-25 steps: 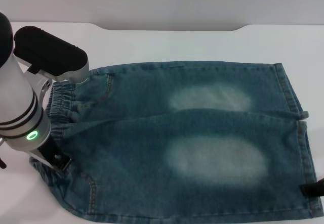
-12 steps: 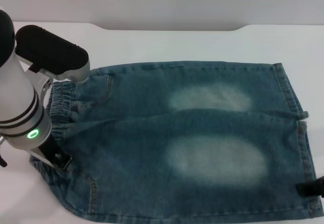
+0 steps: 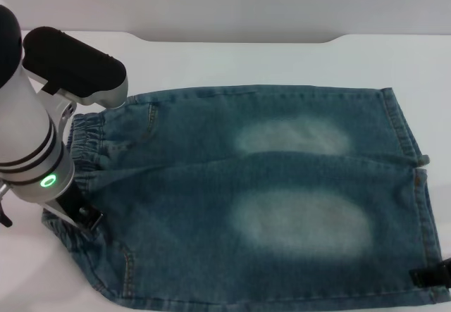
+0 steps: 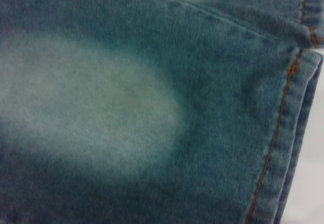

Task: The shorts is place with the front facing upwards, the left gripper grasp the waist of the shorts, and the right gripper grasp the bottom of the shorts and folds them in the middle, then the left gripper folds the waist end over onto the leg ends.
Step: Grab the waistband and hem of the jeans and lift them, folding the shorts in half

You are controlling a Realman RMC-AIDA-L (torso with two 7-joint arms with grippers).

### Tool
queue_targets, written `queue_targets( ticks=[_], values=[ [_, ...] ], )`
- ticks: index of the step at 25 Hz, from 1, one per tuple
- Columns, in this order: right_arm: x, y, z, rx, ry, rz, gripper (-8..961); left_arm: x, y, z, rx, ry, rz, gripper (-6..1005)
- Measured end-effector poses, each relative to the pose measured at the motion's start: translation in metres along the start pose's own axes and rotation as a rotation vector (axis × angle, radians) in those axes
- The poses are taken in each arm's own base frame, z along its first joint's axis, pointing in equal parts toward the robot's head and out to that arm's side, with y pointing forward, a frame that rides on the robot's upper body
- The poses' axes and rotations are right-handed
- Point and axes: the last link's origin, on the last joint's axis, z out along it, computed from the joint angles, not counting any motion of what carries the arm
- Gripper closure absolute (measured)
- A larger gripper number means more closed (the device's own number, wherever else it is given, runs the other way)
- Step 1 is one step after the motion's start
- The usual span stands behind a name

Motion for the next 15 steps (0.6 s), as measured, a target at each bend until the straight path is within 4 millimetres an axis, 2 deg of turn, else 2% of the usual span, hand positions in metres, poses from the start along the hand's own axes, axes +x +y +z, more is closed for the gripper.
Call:
queue_targets(
  ticks=[8, 15],
  values=[
    [0.0011, -0.0002, 0.0045, -0.011, 0.013, 0.007, 165, 0.0012, 0.0004, -0.0004, 0.004, -0.004, 0.005, 912],
    [0.0023, -0.0013, 0.0088, -0.015, 0.024, 0.014, 206, 0.0011, 0.0007, 0.0002, 0.004, -0.006, 0.007, 904]
  ],
)
